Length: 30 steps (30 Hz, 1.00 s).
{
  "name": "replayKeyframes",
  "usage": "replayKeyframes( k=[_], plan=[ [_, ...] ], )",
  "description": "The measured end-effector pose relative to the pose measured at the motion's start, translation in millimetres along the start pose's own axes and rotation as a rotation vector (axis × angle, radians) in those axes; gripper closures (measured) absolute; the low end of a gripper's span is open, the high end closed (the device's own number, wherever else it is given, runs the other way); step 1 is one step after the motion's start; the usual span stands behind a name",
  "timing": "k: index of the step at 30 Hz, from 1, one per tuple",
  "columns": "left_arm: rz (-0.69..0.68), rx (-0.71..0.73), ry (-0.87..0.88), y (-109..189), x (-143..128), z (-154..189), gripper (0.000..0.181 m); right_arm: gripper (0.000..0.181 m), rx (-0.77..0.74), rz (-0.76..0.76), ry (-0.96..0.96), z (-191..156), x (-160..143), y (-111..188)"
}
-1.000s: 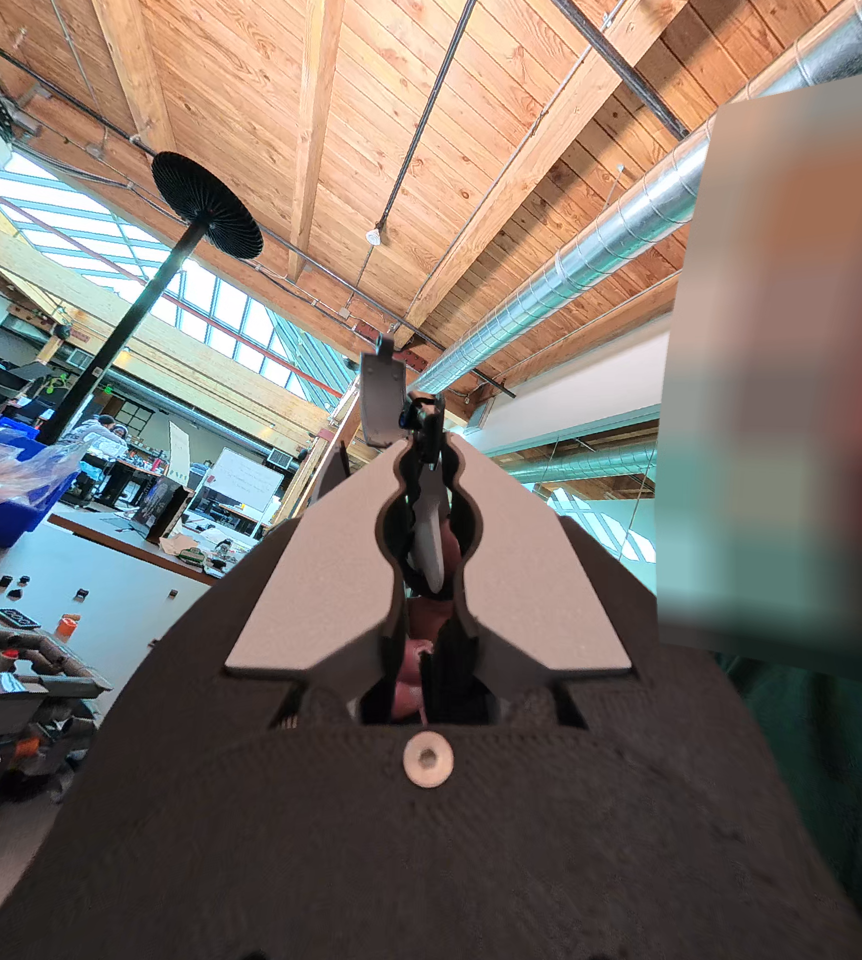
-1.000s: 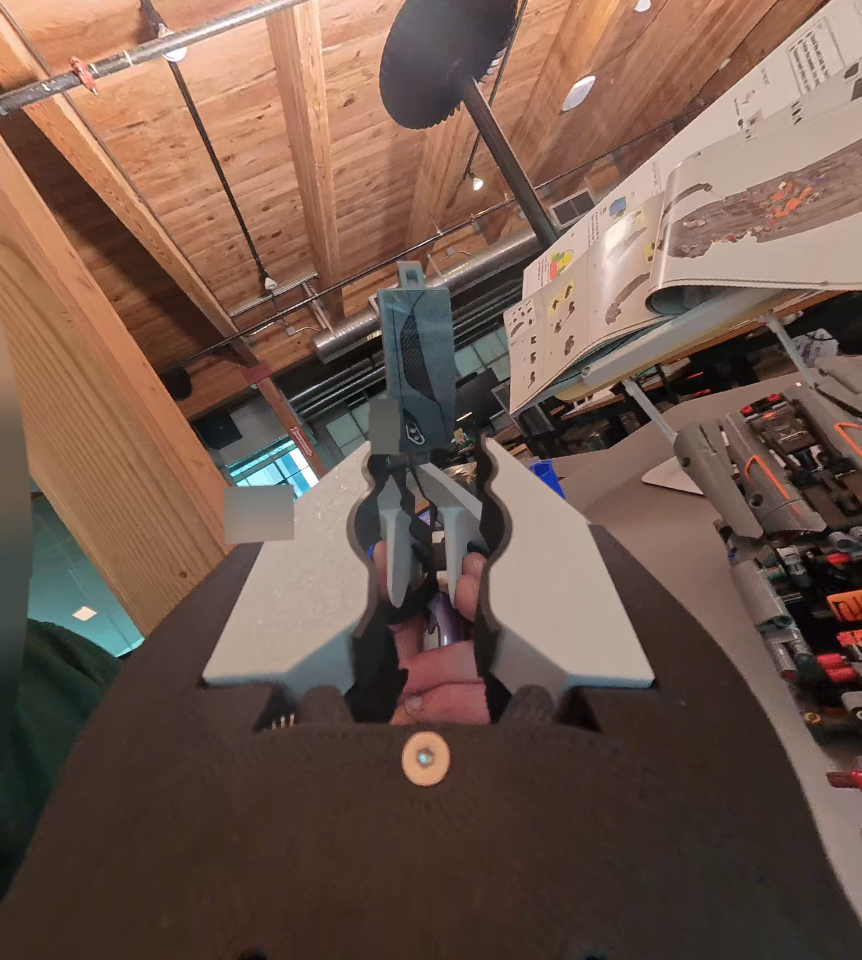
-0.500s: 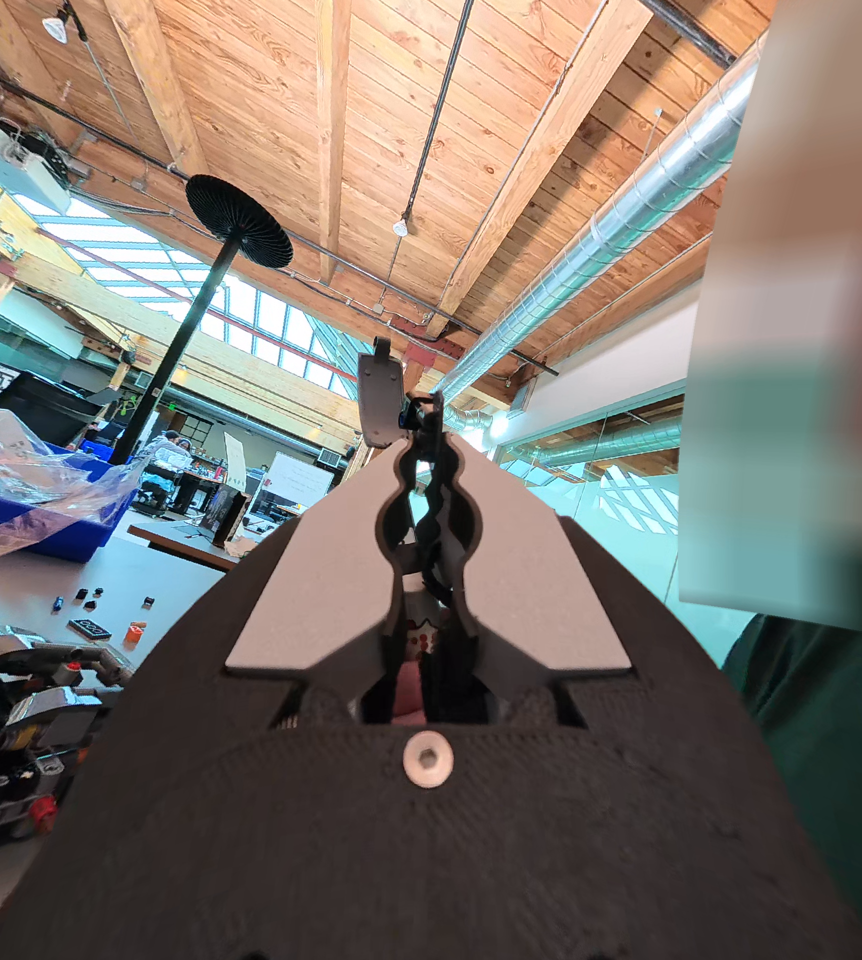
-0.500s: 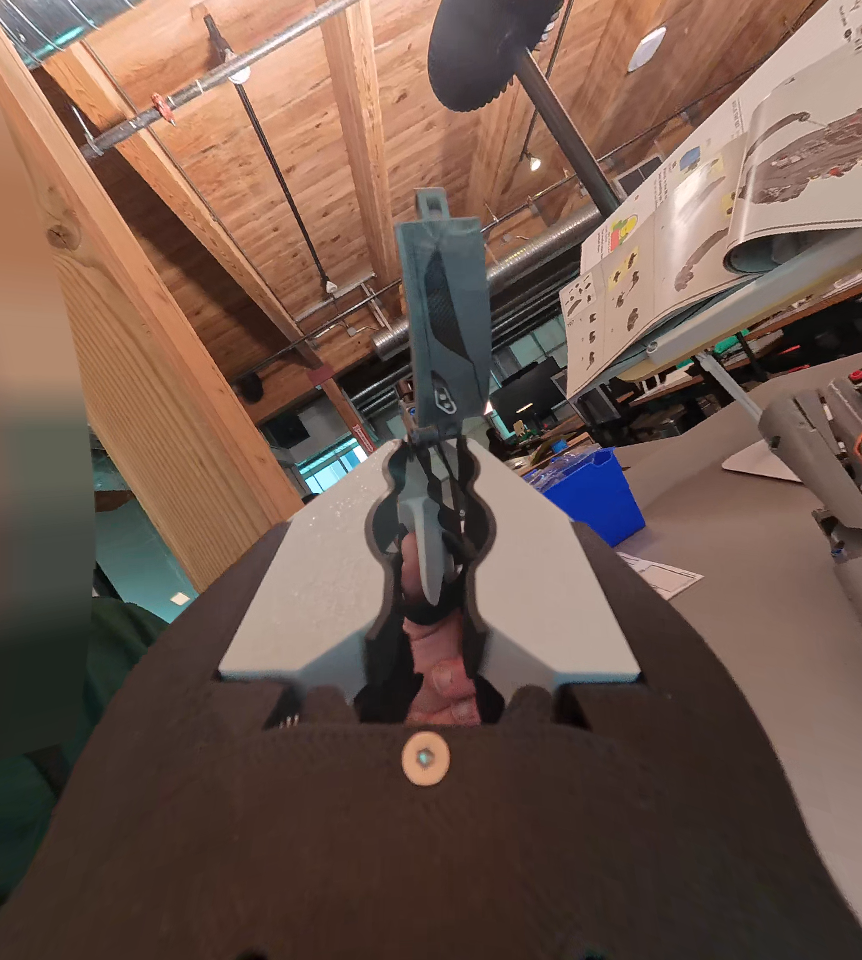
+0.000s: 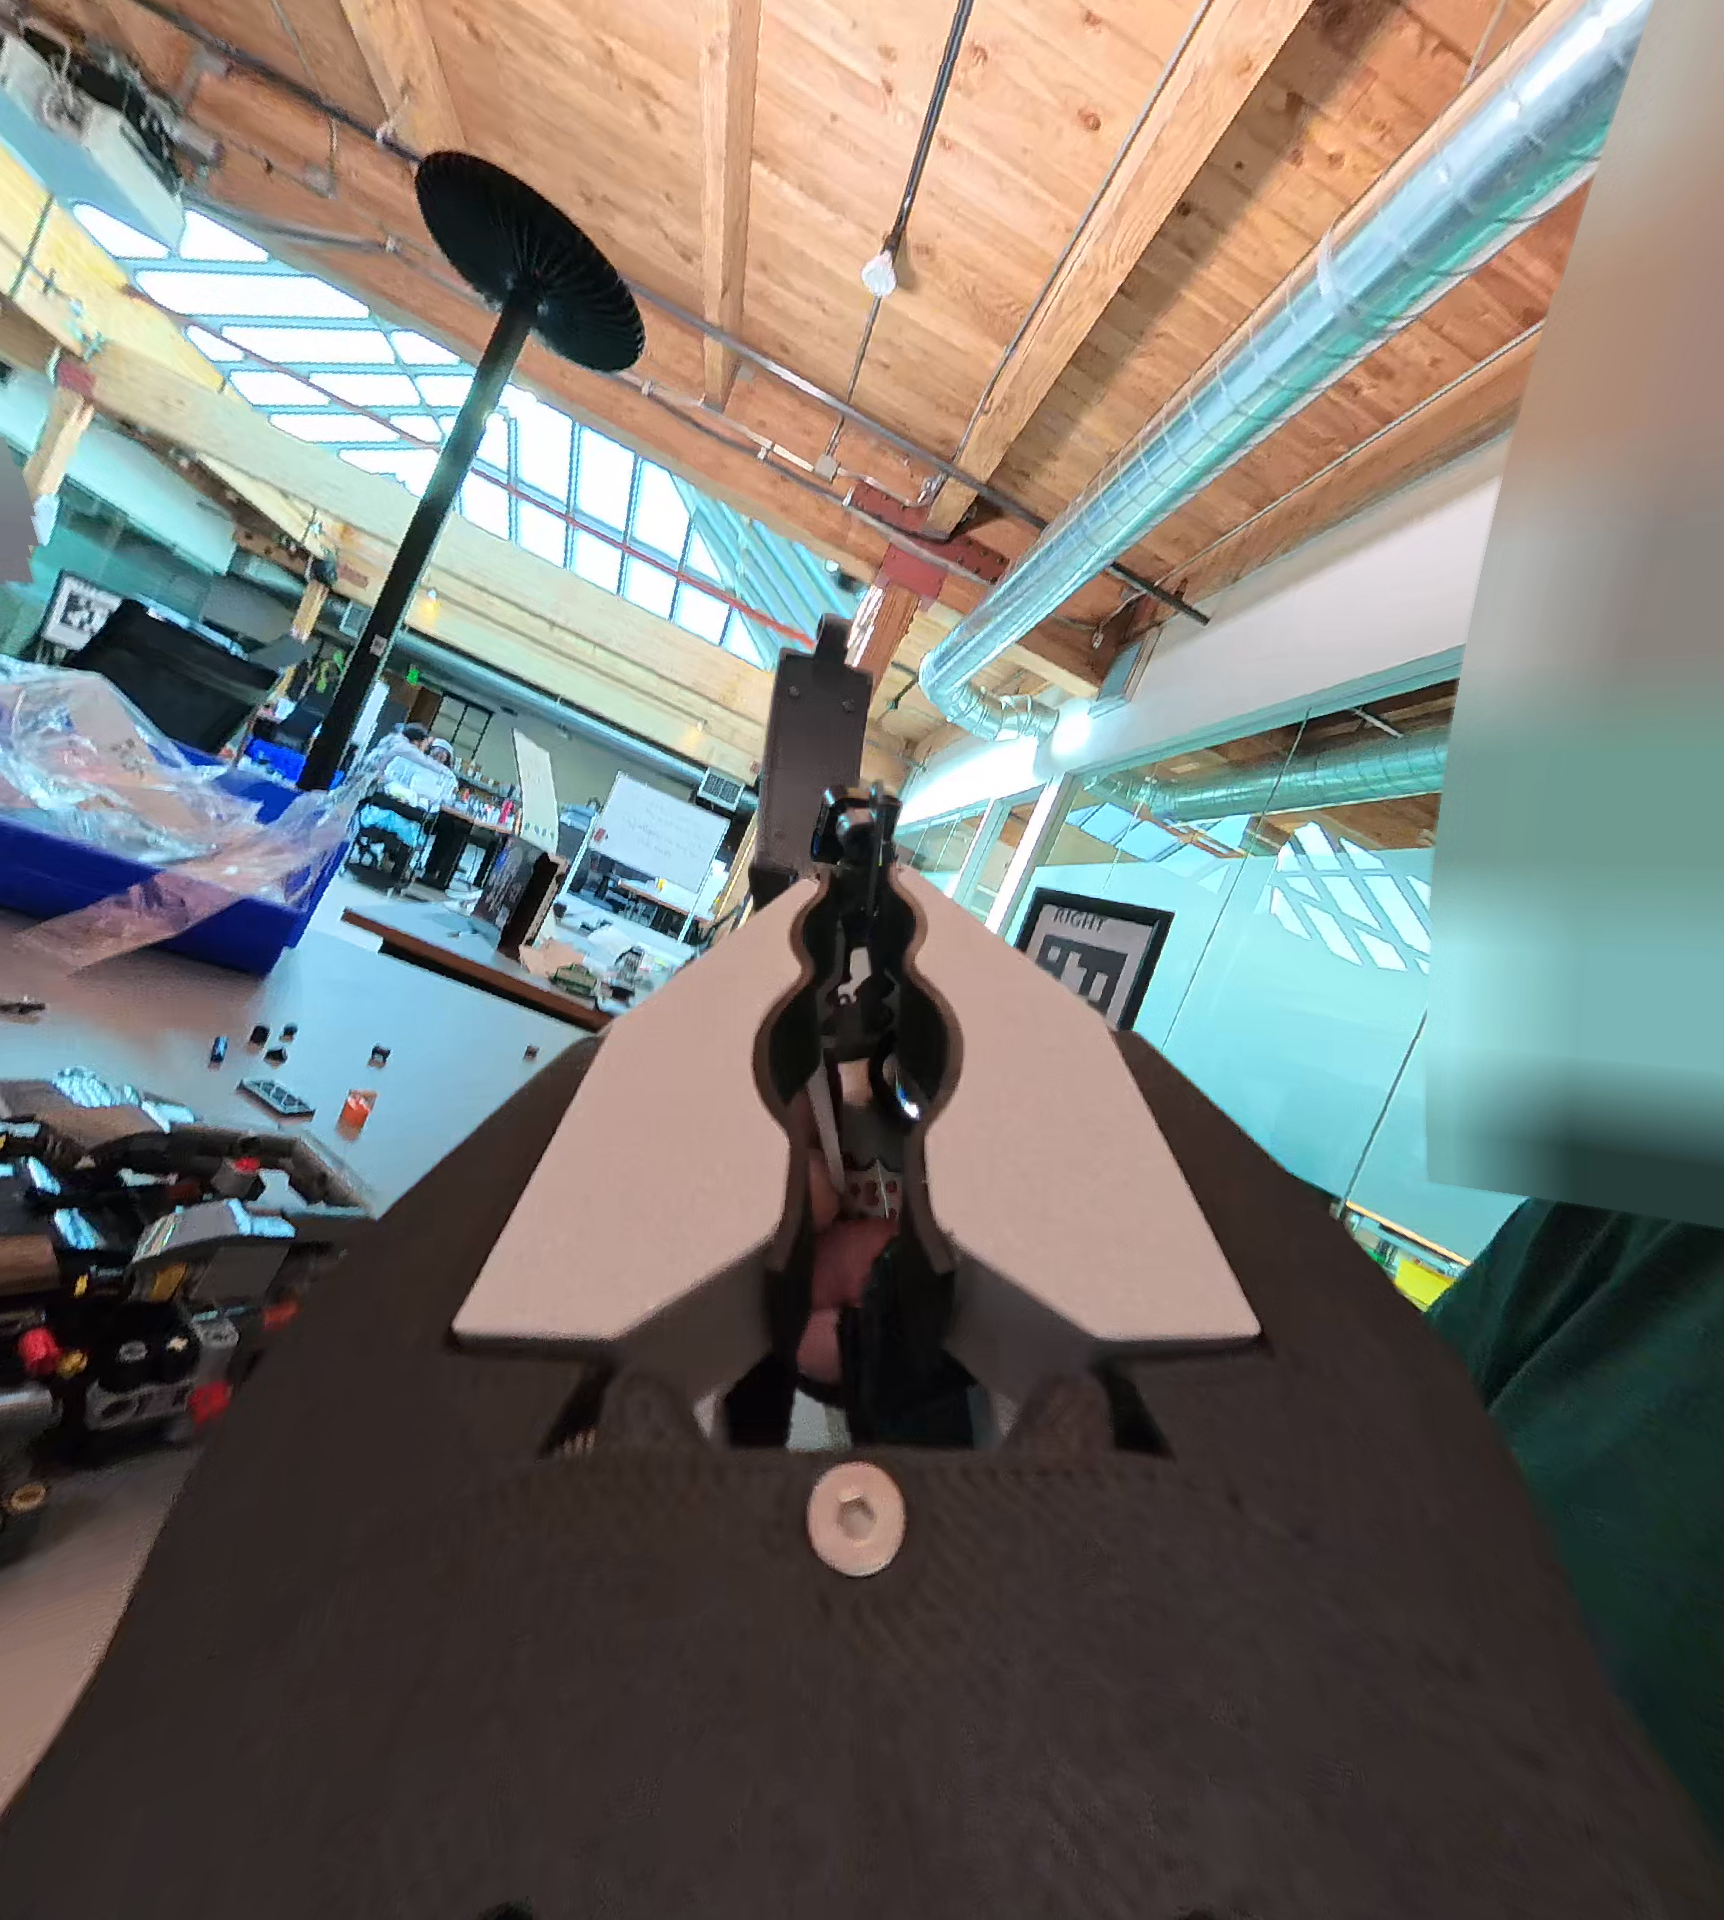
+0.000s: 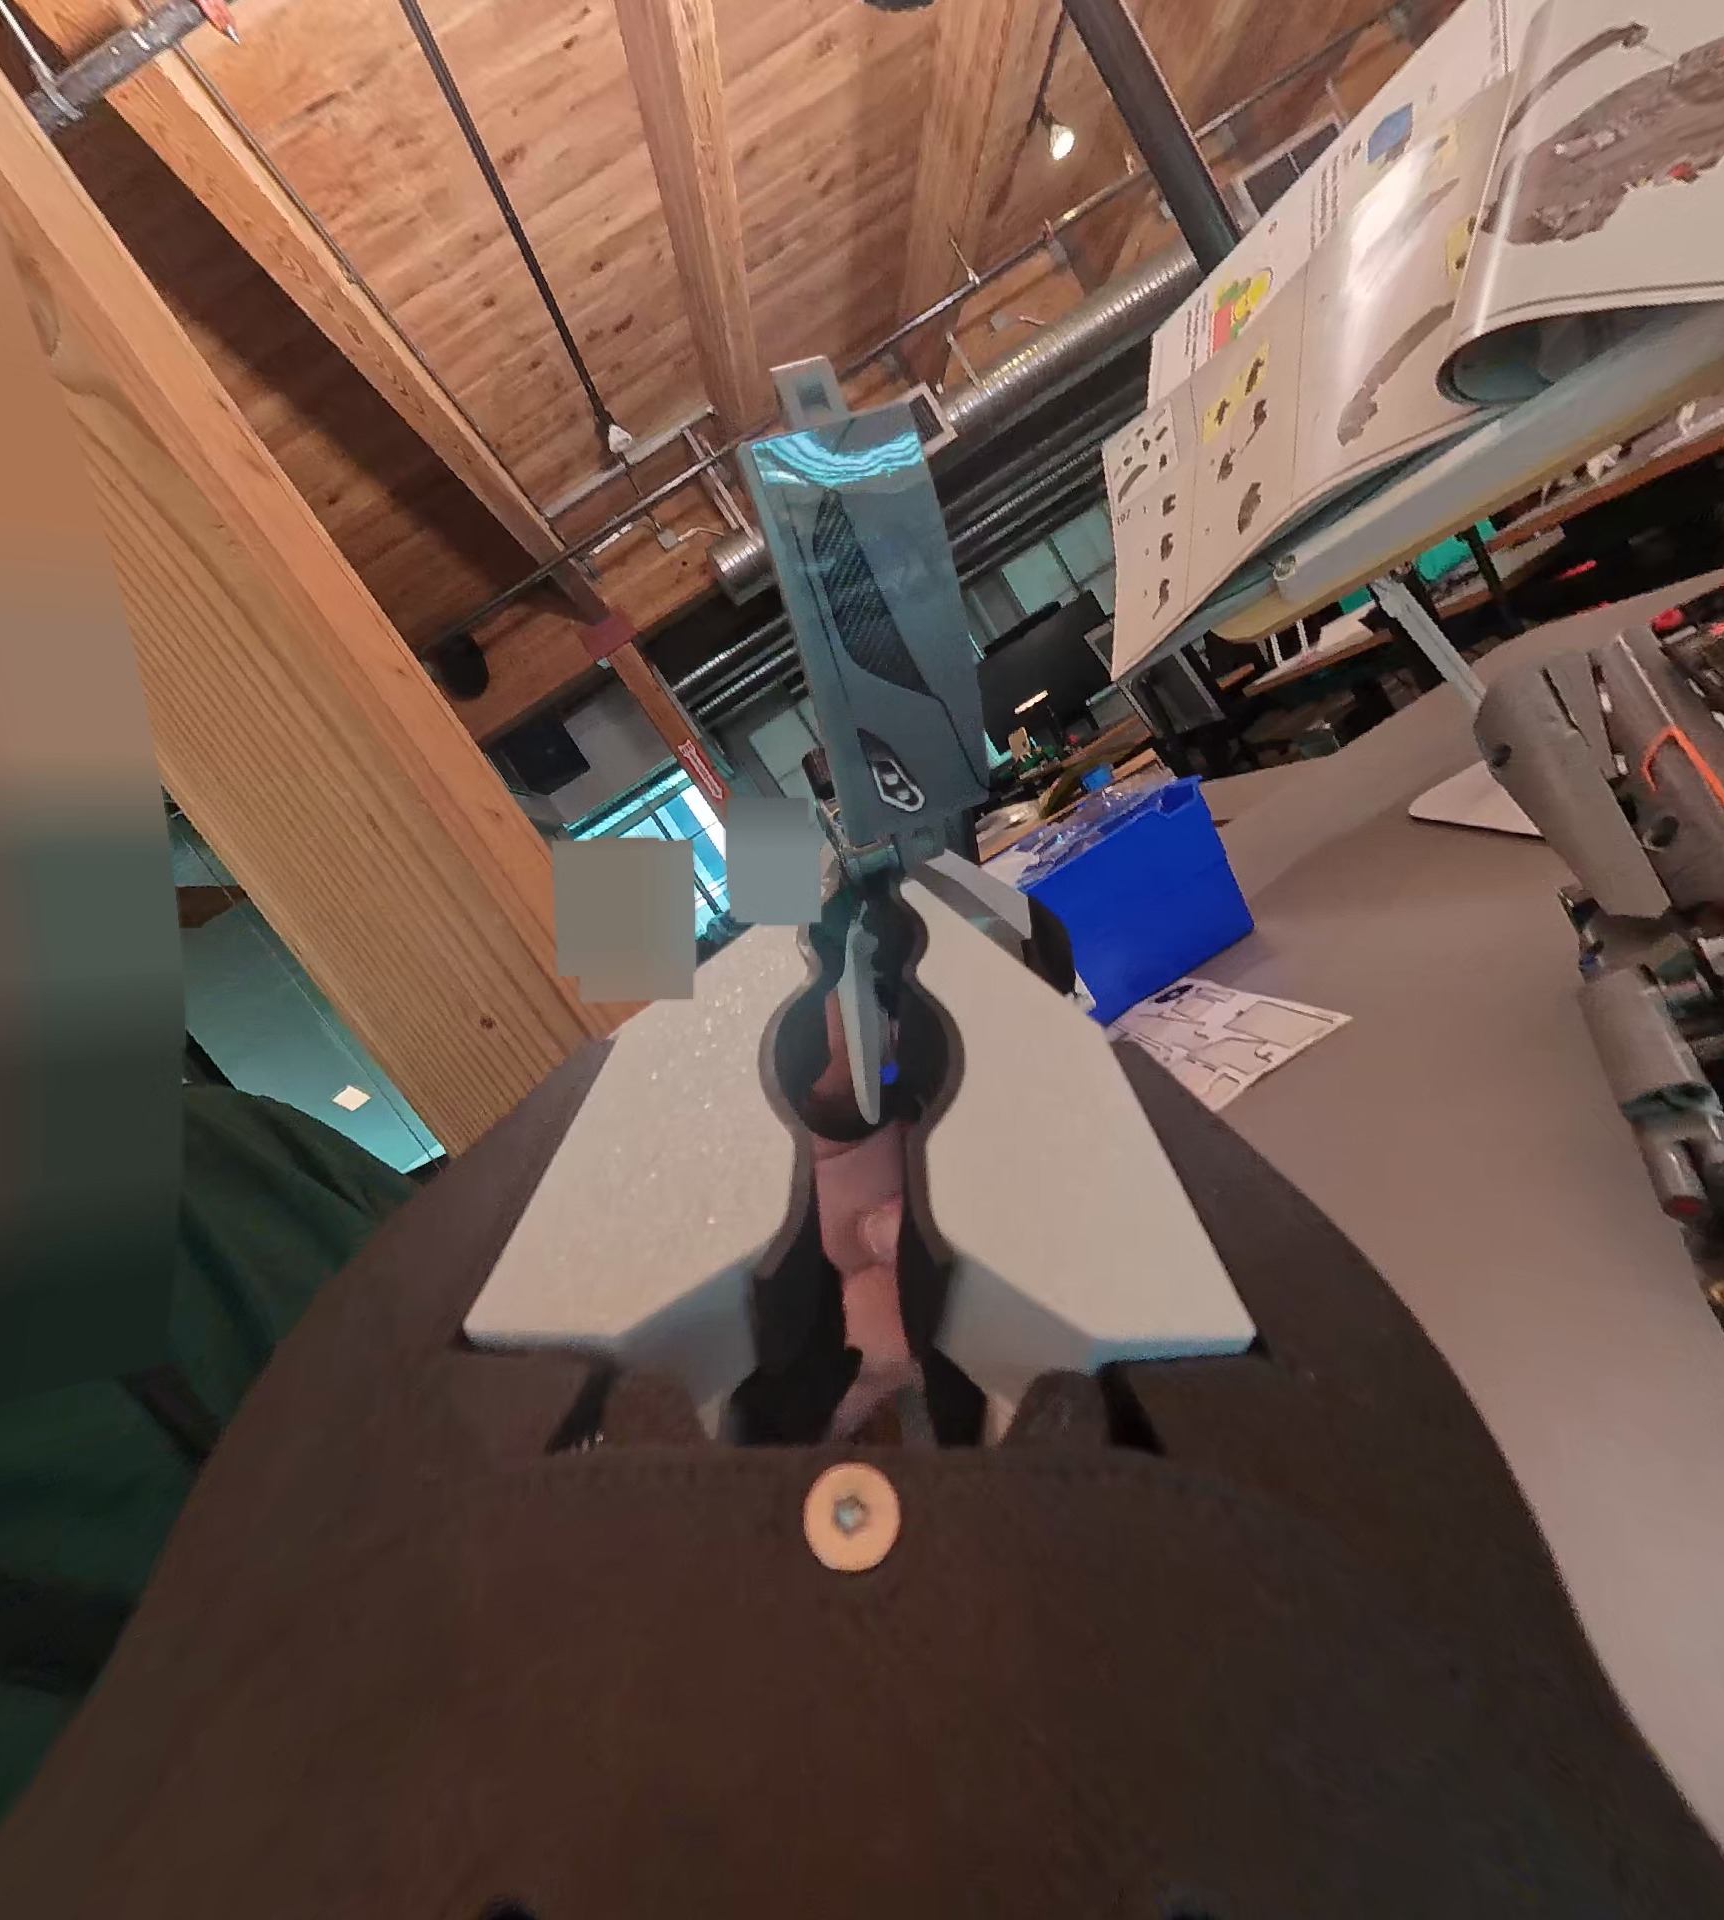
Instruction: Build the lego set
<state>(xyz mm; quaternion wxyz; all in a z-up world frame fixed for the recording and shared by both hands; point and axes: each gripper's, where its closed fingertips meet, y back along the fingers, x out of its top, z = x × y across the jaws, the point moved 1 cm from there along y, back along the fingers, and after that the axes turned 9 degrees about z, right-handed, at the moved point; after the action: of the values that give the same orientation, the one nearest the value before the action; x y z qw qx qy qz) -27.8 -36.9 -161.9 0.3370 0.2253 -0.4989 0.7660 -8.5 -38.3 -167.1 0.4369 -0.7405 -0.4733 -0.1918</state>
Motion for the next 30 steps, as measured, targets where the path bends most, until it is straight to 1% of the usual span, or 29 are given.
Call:
replayKeyframes(
  k=[7, 14, 22, 30],
  plan=[
    [-0.147, 0.043, 0.020, 5.8, -19.4, -3.8, 0.176, 0.178, -0.059, -0.127, 0.006, 7.1, -12.1, 20.9],
    [-0.248, 0.060, 0.000, 6.2, -31.7, -5.5, 0.176, 0.177, -0.116, -0.226, 0.043, 10.6, -16.9, 35.2],
    [-0.278, 0.057, 0.003, 5.3, -37.9, -7.2, 0.176, 0.177, -0.139, -0.235, 0.079, 12.4, -18.6, 42.1],
    [-0.354, 0.069, -0.019, 6.5, -48.1, -9.0, 0.177, 0.179, -0.173, -0.301, 0.090, 15.3, -23.1, 52.9]
  ],
)
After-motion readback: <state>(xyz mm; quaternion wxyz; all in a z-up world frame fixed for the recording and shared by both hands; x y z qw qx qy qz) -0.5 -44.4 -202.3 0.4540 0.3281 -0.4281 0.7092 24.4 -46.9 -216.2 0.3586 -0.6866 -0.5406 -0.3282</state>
